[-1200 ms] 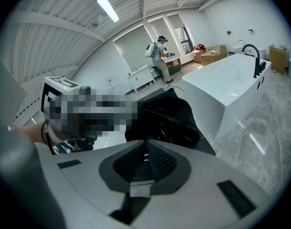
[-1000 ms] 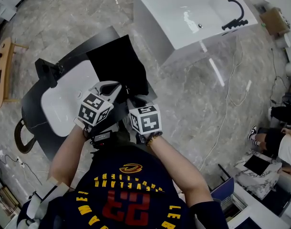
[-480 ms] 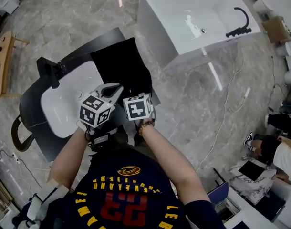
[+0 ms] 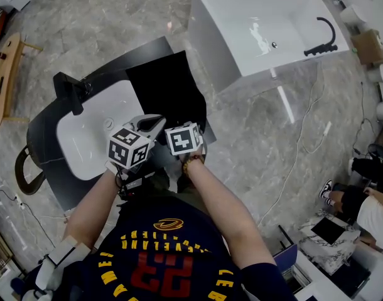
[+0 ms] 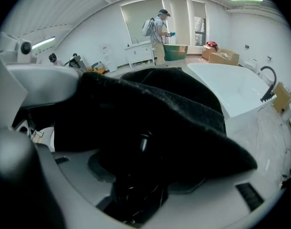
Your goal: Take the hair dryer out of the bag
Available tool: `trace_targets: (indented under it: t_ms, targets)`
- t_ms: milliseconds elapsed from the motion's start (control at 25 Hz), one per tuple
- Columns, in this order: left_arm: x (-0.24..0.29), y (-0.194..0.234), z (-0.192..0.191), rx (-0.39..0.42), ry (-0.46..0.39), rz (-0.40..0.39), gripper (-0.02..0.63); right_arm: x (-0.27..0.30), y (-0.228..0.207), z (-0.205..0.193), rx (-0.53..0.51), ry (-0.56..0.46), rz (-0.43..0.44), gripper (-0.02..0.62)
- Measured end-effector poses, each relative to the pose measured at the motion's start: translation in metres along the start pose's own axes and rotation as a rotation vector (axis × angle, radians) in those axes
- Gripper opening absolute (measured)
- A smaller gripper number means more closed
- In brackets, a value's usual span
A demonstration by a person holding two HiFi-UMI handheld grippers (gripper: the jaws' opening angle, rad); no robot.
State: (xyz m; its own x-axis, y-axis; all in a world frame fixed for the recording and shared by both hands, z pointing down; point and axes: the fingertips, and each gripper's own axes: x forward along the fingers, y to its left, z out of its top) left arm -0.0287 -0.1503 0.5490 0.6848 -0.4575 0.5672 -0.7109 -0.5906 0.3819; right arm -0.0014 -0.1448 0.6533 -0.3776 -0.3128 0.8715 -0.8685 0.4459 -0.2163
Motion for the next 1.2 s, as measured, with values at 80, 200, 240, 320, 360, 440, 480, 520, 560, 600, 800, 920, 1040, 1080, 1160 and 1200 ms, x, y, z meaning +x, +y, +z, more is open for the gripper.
trace_targets:
  t_ms: [80, 200, 240, 320, 360, 440, 480, 520, 560, 600, 800, 920, 1040, 1080, 1160, 1200]
  targets:
    - [0.000, 0.000, -0.002, -0.003, 0.003, 0.004, 0.017, 0.000, -0.001, 0.000, -0.013, -0.013, -0.005, 0.225]
    - [0.001, -0.002, -0.001, 0.012, 0.010, 0.009, 0.017, -0.006, -0.006, -0.001, -0.015, -0.006, -0.014, 0.229]
    - [0.001, -0.003, 0.000, 0.021, 0.012, 0.010, 0.017, -0.011, -0.009, 0.001, -0.023, -0.002, -0.016, 0.228]
    - [0.002, -0.004, 0.001, 0.038, 0.015, 0.013, 0.017, -0.019, -0.011, 0.004, -0.041, 0.006, -0.002, 0.227]
    - [0.002, -0.005, 0.001, 0.043, 0.017, 0.014, 0.017, -0.023, -0.010, 0.004, -0.045, 0.013, 0.011, 0.227]
    - [0.003, -0.006, 0.002, 0.050, 0.020, 0.017, 0.017, -0.032, -0.010, 0.002, -0.042, 0.039, 0.023, 0.227]
    - [0.003, -0.008, 0.002, 0.055, 0.022, 0.018, 0.017, -0.036, -0.010, 0.000, -0.039, 0.049, 0.025, 0.225]
    - [0.004, -0.010, 0.003, 0.062, 0.025, 0.020, 0.017, -0.041, -0.010, -0.002, -0.038, 0.055, 0.024, 0.225]
    - [0.004, -0.012, 0.003, 0.071, 0.027, 0.021, 0.017, -0.045, -0.010, -0.005, -0.040, 0.058, 0.022, 0.225]
    - [0.004, -0.014, 0.003, 0.080, 0.029, 0.023, 0.017, -0.049, -0.010, -0.008, -0.042, 0.060, 0.019, 0.224]
    - [0.005, -0.020, -0.002, 0.105, 0.036, 0.033, 0.017, -0.064, -0.007, -0.030, -0.058, 0.058, 0.011, 0.221]
    - [0.005, -0.021, -0.006, 0.124, 0.045, 0.038, 0.017, -0.070, -0.003, -0.044, -0.065, 0.056, 0.015, 0.221]
    - [0.004, -0.024, -0.008, 0.154, 0.051, 0.048, 0.017, -0.077, -0.002, -0.060, -0.062, 0.059, 0.010, 0.221]
    - [0.004, -0.025, -0.008, 0.169, 0.053, 0.052, 0.017, -0.079, -0.001, -0.065, -0.059, 0.056, 0.011, 0.219]
    - [0.004, -0.028, -0.010, 0.192, 0.057, 0.054, 0.017, -0.083, 0.003, -0.073, -0.061, 0.048, 0.020, 0.219]
    - [0.005, -0.030, -0.011, 0.199, 0.059, 0.053, 0.017, -0.085, 0.003, -0.077, -0.065, 0.047, 0.019, 0.219]
